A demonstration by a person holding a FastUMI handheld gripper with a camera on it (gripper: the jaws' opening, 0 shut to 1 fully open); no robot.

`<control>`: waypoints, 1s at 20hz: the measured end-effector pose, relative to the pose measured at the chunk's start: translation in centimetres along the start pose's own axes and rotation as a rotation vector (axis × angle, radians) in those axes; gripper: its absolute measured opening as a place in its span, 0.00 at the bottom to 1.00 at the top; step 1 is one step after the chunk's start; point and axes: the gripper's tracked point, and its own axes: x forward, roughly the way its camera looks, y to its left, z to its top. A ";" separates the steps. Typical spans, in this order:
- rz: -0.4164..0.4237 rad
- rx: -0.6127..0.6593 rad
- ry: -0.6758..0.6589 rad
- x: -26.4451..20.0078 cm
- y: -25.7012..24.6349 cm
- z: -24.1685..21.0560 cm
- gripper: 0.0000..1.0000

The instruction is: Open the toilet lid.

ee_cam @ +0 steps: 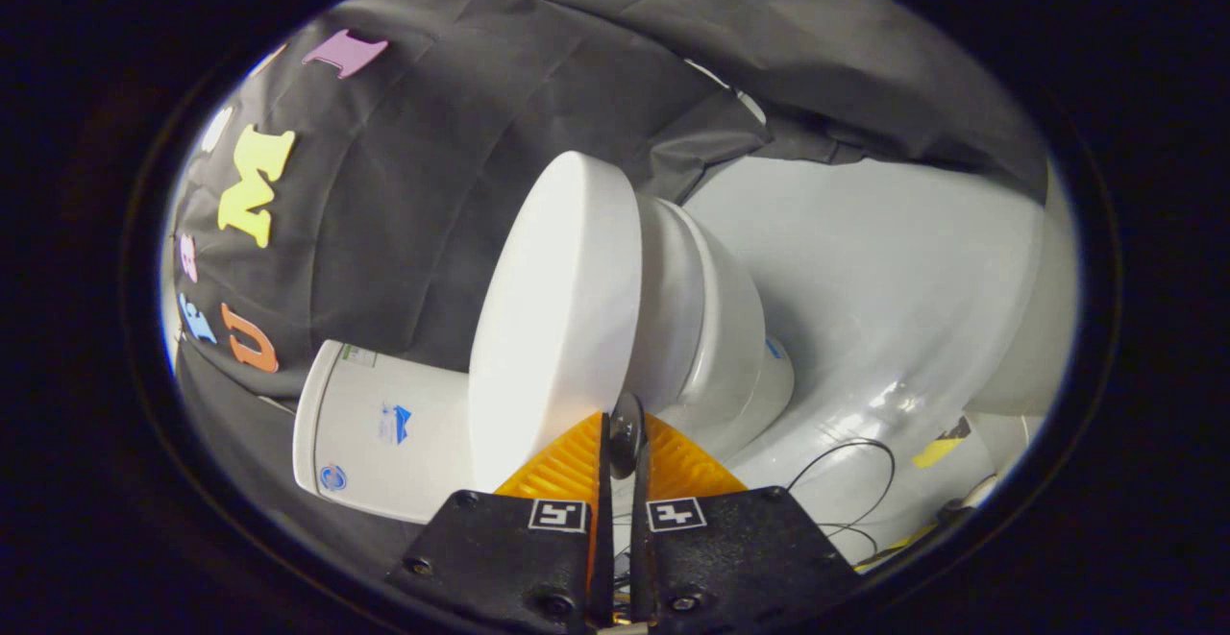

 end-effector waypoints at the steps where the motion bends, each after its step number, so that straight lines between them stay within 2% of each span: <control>1: -0.008 -0.017 -0.007 -0.3 0.3 0.0 0.10; 12: -0.101 -0.179 -0.052 -2.6 5.2 1.1 0.10; 20: -0.116 -0.292 -0.087 -4.8 9.4 1.3 0.09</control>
